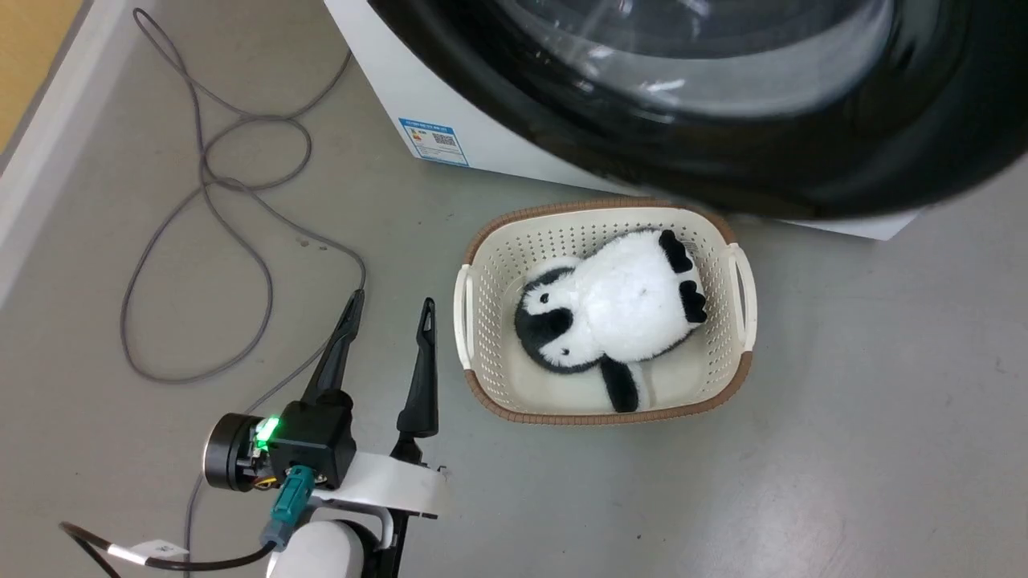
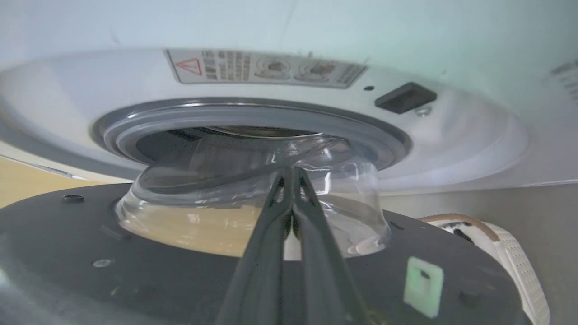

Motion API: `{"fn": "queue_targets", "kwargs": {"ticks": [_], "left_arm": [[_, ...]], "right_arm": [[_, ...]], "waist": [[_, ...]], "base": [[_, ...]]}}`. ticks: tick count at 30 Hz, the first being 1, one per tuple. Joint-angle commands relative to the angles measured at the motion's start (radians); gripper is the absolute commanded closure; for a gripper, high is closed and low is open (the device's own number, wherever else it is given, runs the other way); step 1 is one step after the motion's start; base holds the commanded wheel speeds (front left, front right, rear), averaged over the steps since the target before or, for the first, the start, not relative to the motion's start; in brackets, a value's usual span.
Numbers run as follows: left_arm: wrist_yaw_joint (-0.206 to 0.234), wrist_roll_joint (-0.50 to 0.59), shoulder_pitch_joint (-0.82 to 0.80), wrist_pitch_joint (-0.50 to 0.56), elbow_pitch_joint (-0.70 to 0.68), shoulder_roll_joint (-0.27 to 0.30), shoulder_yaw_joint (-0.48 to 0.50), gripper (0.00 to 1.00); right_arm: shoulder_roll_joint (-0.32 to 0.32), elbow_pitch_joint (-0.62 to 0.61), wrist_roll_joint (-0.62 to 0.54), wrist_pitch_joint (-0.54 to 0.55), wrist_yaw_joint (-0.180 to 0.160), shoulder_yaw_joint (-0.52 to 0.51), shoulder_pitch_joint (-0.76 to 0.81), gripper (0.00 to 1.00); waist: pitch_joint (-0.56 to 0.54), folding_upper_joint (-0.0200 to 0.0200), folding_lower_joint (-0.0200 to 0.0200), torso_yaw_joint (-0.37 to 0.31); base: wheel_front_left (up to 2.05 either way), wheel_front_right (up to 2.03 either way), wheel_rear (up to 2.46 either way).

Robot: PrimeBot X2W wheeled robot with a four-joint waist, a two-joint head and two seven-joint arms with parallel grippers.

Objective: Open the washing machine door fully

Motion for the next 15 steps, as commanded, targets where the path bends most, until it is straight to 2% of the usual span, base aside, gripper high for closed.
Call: {"fn": "queue_targets", "kwargs": {"ticks": [1,7,15], "left_arm": [[0.006,0.001,-0.011,-0.006,0.0,0.001,0.0,0.0],[0.005,0.001,-0.006,-0.006,0.005,0.001,0.007,0.0],[0.006,-0.002,0.014,-0.006,0.02,0.001,0.008,0.0]], "right_arm": [[0.024,-0.002,-0.013,0.013,0.001,0.004,0.032,1.0],[0.043,-0.052,-0.033,0.042,0.001,-0.009,0.095,1.0],[0.082,-0.119,-0.009,0.094,0.001,-0.038,0.218,1.0]], "waist": [[-0.002,0.0,0.0,-0.002],[-0.033,0.0,0.0,-0.009],[-0.131,0.0,0.0,-0.014]], "base": [[0.0,0.0,0.0],[0.0,0.0,0.0],[0.0,0.0,0.0]]}}
